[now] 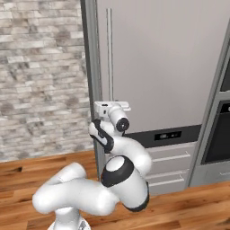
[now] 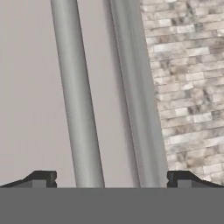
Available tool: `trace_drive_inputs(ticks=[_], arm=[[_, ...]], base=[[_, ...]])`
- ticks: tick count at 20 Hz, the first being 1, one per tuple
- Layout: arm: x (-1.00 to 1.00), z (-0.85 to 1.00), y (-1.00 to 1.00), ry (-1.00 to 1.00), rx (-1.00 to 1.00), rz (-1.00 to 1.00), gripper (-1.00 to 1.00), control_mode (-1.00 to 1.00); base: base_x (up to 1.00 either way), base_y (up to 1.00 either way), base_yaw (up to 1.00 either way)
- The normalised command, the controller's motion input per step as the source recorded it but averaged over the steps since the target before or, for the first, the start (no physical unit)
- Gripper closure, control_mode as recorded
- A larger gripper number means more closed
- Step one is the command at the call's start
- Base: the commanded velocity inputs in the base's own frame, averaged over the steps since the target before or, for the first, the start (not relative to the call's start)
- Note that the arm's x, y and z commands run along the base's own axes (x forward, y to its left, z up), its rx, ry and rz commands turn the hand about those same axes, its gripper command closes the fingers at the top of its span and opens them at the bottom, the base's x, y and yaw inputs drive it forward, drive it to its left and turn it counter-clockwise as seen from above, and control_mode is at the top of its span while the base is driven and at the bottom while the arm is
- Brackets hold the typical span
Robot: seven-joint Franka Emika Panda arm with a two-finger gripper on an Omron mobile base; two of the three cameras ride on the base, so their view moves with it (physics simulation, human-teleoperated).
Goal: Place one of the steaks on the plate and the other in the bowl. Then place the bowl in the fridge.
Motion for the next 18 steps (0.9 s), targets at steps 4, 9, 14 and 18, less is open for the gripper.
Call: trace_drive_inputs(ticks=[4,9,14,18], arm=[[0.57,-0.09,-0.16,0.00,0.00,0.00,-1.00,-1.00],[0.56,-0.07,-0.18,0.00,0.00,0.00,-1.00,-1.00],[0.59,-0.08,-0.17,0.00,0.00,0.00,-1.00,-1.00],[0.57,-0.06,-0.07,0.00,0.00,0.02,1.00,-1.00]], base=[[0.00,0.00,0.00],[0.00,0.00,0.00],[0.00,0.00,0.00],[0.00,0.00,0.00]])
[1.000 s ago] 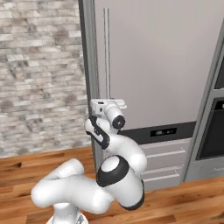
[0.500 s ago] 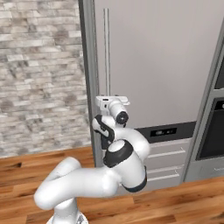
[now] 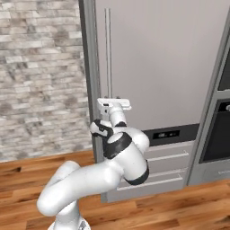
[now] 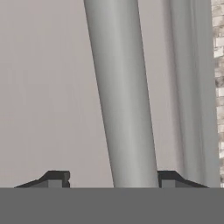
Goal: Place one of the steaks on the plate and the other in the bowl. Then place the bowl in the fridge.
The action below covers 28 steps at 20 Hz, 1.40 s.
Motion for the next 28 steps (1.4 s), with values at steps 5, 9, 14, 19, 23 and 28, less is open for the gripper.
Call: trace_drive_inputs(ticks=[5,9,14,19,23,28], arm=[[0.38,0.00,-0.31,0.01,0.06,0.06,1.00,-1.00],[0.43,0.04,-0.28,0.04,0.08,0.12,1.00,-1.00],[0.53,0.36,-0.11,0.25,0.03,0.19,1.00,-1.00],[0.46,0.40,0.00,0.45,-0.01,0.02,1.00,-1.00],[0.30,0.41,0.00,0.40,-0.03,-0.01,1.00,-1.00],[0.15,0.46,-0.01,0.48,-0.12,-0.10,1.00,-1.00]], base=[[0.00,0.00,0.00],[0.00,0.00,0.00],[0.00,0.00,0.00],[0.00,0.00,0.00],[0.00,0.00,0.00],[0.00,0.00,0.00]])
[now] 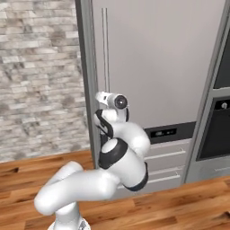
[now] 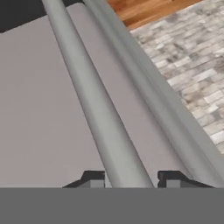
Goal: Place one of the steaks on the plate and the other in the bowl. Then place the bowl in the fridge.
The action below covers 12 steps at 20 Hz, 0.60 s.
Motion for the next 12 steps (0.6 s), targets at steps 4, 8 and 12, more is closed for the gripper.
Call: trace_drive_inputs(ticks=[4,8,12], arm=[[0.15,0.36,-0.13,0.50,-0.23,-0.13,1.00,-1.00],[0.03,0.22,-0.43,0.45,-0.20,-0.15,1.00,-1.00],[0.00,0.03,-0.67,0.39,-0.17,-0.17,1.00,-1.00]], base=[[0.00,0.00,0.00],[0.00,0.00,0.00],[0.00,0.00,0.00]])
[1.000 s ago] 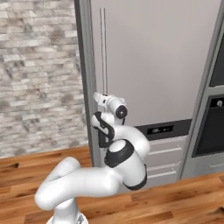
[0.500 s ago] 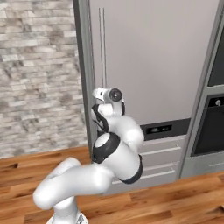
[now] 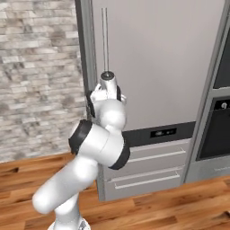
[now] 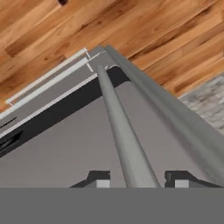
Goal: Place one of the steaks on the plate and the other in the bowl. Then place the bowl in the fridge.
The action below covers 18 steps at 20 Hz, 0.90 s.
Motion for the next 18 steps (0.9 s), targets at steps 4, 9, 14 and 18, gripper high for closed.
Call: trace_drive_inputs(ticks=[4,9,14,18], arm=[[0.00,0.00,-0.82,0.26,-0.13,-0.15,1.00,-1.00],[-0.12,-0.27,-1.00,-0.04,-0.05,-0.01,1.00,-1.00],[-0.39,-0.79,-1.00,-0.48,0.07,0.15,1.00,-1.00],[-0.37,-0.84,-1.00,-0.67,0.05,0.19,1.00,-1.00]], base=[[0.00,0.00,0.00],[0.00,0.00,0.00],[0.00,0.00,0.00],[0.00,0.00,0.00]])
